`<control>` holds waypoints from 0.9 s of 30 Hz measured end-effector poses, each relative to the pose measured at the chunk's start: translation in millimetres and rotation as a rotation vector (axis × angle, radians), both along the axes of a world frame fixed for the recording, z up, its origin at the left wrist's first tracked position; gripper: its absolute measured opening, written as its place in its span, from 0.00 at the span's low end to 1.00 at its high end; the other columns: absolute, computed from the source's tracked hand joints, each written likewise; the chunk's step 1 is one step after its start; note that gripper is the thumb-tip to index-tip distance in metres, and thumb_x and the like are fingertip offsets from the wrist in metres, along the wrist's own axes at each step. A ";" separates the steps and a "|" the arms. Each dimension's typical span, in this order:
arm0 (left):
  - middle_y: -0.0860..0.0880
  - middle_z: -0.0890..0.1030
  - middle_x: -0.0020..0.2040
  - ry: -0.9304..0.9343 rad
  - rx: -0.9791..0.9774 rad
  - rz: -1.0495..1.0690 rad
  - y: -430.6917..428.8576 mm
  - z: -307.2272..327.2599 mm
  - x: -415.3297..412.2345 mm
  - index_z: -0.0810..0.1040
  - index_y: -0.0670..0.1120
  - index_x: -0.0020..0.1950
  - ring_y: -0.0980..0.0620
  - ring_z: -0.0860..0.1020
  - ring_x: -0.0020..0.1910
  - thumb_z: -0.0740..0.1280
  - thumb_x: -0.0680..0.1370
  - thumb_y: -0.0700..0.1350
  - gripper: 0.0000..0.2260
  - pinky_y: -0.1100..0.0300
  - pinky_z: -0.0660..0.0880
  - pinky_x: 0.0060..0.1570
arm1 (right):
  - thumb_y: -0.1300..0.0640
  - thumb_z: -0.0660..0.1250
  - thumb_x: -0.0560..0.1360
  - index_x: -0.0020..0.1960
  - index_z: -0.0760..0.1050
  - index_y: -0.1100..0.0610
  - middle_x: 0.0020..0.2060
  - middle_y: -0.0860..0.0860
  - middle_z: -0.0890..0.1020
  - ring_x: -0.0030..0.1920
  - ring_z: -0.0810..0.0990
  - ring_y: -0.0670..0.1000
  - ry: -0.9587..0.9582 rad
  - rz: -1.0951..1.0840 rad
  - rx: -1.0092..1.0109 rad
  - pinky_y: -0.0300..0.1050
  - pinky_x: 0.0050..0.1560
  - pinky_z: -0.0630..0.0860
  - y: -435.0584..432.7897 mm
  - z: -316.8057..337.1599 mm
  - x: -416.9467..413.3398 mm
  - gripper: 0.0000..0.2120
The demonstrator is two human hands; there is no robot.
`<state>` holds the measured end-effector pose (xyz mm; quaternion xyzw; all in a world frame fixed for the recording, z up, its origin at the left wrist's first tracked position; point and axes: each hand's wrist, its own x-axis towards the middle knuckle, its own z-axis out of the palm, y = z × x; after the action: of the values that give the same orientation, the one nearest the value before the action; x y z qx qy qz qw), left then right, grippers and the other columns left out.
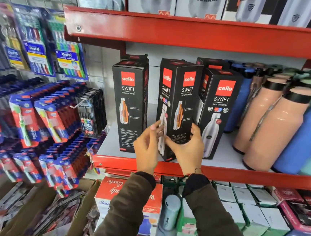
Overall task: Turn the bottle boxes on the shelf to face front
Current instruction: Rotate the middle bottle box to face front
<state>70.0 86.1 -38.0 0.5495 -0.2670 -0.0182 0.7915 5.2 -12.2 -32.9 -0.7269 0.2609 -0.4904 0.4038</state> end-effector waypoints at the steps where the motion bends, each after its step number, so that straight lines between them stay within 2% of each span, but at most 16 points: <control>1: 0.50 0.85 0.62 -0.033 0.012 0.038 -0.3 0.8 1.8 0.82 0.48 0.66 0.53 0.82 0.64 0.58 0.85 0.52 0.17 0.50 0.77 0.67 | 0.38 0.79 0.58 0.66 0.69 0.45 0.54 0.39 0.81 0.57 0.81 0.41 -0.007 0.004 0.003 0.40 0.57 0.80 0.0 0.4 -0.6 0.40; 3: 0.53 0.79 0.69 -0.094 0.090 0.112 -3.2 3.6 6.2 0.77 0.48 0.71 0.62 0.76 0.68 0.56 0.86 0.47 0.17 0.62 0.71 0.71 | 0.40 0.79 0.58 0.65 0.69 0.42 0.53 0.34 0.80 0.56 0.79 0.37 -0.016 0.030 0.001 0.32 0.56 0.77 -0.2 0.6 -0.7 0.39; 5: 0.56 0.73 0.72 -0.127 0.154 0.111 -7.7 6.5 11.9 0.71 0.46 0.76 0.68 0.70 0.70 0.55 0.87 0.44 0.18 0.76 0.64 0.69 | 0.43 0.79 0.58 0.66 0.68 0.41 0.52 0.27 0.77 0.56 0.75 0.29 -0.027 0.051 -0.006 0.22 0.52 0.71 -1.6 0.2 -0.3 0.39; 7: 0.58 0.70 0.71 -0.113 0.202 0.056 -12.9 7.1 18.6 0.67 0.44 0.78 0.65 0.67 0.72 0.54 0.87 0.43 0.19 0.84 0.59 0.64 | 0.43 0.79 0.58 0.70 0.66 0.44 0.52 0.26 0.74 0.56 0.71 0.23 -0.026 0.066 0.002 0.17 0.50 0.66 -4.2 0.1 0.1 0.43; 9: 0.62 0.71 0.67 -0.080 0.246 0.000 -14.8 7.7 24.6 0.66 0.44 0.79 0.63 0.68 0.70 0.54 0.87 0.43 0.20 0.87 0.59 0.58 | 0.42 0.77 0.59 0.73 0.64 0.48 0.59 0.32 0.75 0.59 0.70 0.24 -0.011 0.109 0.031 0.18 0.54 0.67 -8.0 -0.3 0.7 0.46; 10: 0.63 0.72 0.66 -0.065 0.262 -0.030 -14.8 8.1 27.4 0.66 0.46 0.78 0.65 0.70 0.66 0.55 0.87 0.43 0.19 0.88 0.60 0.55 | 0.42 0.77 0.60 0.75 0.63 0.48 0.63 0.37 0.75 0.62 0.71 0.28 0.000 0.134 0.046 0.22 0.58 0.68 -10.0 -1.1 0.8 0.48; 12: 0.63 0.74 0.62 -0.048 0.284 -0.078 -13.3 7.9 33.0 0.69 0.50 0.74 0.75 0.73 0.59 0.55 0.87 0.43 0.16 0.87 0.62 0.52 | 0.43 0.75 0.62 0.78 0.60 0.48 0.71 0.42 0.73 0.70 0.70 0.37 0.009 0.181 0.051 0.35 0.69 0.69 -12.5 -3.0 0.2 0.48; 14: 0.64 0.75 0.59 -0.043 0.298 -0.093 -11.1 7.5 37.0 0.70 0.53 0.68 0.81 0.72 0.55 0.55 0.86 0.43 0.12 0.83 0.64 0.54 | 0.47 0.73 0.67 0.79 0.58 0.49 0.75 0.46 0.69 0.75 0.67 0.43 0.012 0.222 0.035 0.49 0.75 0.67 -13.6 -4.2 0.7 0.45; 15: 0.63 0.76 0.59 -0.045 0.296 -0.093 -10.4 6.9 38.5 0.71 0.51 0.68 0.78 0.73 0.56 0.56 0.86 0.43 0.11 0.78 0.65 0.58 | 0.50 0.72 0.69 0.79 0.58 0.50 0.76 0.47 0.68 0.76 0.65 0.45 0.012 0.237 0.023 0.53 0.75 0.66 -14.1 -5.1 1.3 0.42; 17: 0.56 0.78 0.60 -0.077 0.274 -0.072 -8.5 4.6 38.0 0.72 0.47 0.69 0.64 0.76 0.59 0.58 0.86 0.43 0.13 0.70 0.67 0.62 | 0.57 0.70 0.74 0.79 0.60 0.51 0.76 0.47 0.67 0.76 0.66 0.46 0.009 0.258 0.000 0.56 0.74 0.67 -15.9 -7.6 1.4 0.36; 19: 0.53 0.78 0.62 -0.108 0.267 -0.040 -7.1 2.3 36.0 0.72 0.47 0.71 0.58 0.76 0.61 0.59 0.85 0.43 0.14 0.75 0.68 0.60 | 0.62 0.68 0.77 0.78 0.61 0.51 0.74 0.48 0.71 0.74 0.70 0.47 0.011 0.271 -0.012 0.53 0.72 0.71 -16.9 -10.7 1.7 0.33; 21: 0.52 0.79 0.62 -0.105 0.267 -0.010 -6.8 -0.5 34.8 0.72 0.48 0.71 0.57 0.76 0.60 0.60 0.85 0.43 0.14 0.80 0.68 0.56 | 0.64 0.67 0.78 0.77 0.62 0.49 0.72 0.47 0.73 0.72 0.72 0.44 0.012 0.280 -0.018 0.44 0.69 0.73 -16.2 -12.5 1.4 0.31; 23: 0.51 0.79 0.64 -0.112 0.270 0.007 -6.5 -2.7 33.7 0.72 0.48 0.70 0.56 0.77 0.61 0.60 0.85 0.43 0.14 0.77 0.69 0.58 | 0.65 0.66 0.78 0.77 0.63 0.49 0.70 0.45 0.75 0.70 0.73 0.41 0.012 0.272 -0.033 0.34 0.65 0.73 -16.2 -12.4 2.2 0.30; 24: 0.50 0.79 0.66 -0.110 0.271 0.010 -6.5 -3.4 32.4 0.71 0.48 0.71 0.56 0.77 0.62 0.60 0.85 0.43 0.14 0.75 0.69 0.59 | 0.65 0.66 0.78 0.77 0.64 0.50 0.68 0.44 0.76 0.68 0.74 0.40 0.014 0.265 -0.038 0.32 0.64 0.72 -17.1 -11.9 2.9 0.29; 25: 0.50 0.79 0.67 -0.104 0.271 0.014 -6.2 -4.2 30.7 0.71 0.48 0.71 0.58 0.78 0.62 0.60 0.85 0.43 0.14 0.75 0.70 0.60 | 0.66 0.66 0.78 0.76 0.65 0.51 0.66 0.42 0.77 0.67 0.75 0.38 0.016 0.263 -0.040 0.31 0.64 0.71 -18.1 -11.5 3.8 0.29; 27: 0.53 0.79 0.66 -0.101 0.269 0.027 -5.8 -6.2 27.0 0.71 0.50 0.70 0.71 0.77 0.60 0.60 0.85 0.43 0.14 0.80 0.69 0.57 | 0.67 0.65 0.78 0.76 0.66 0.53 0.63 0.40 0.77 0.63 0.75 0.32 0.024 0.263 -0.029 0.29 0.63 0.71 -19.8 -11.9 5.4 0.28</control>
<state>96.9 80.4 -44.2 0.6544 -0.2941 -0.0155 0.6964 10.6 -32.1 -44.8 -0.7664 0.1610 -0.4283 0.4508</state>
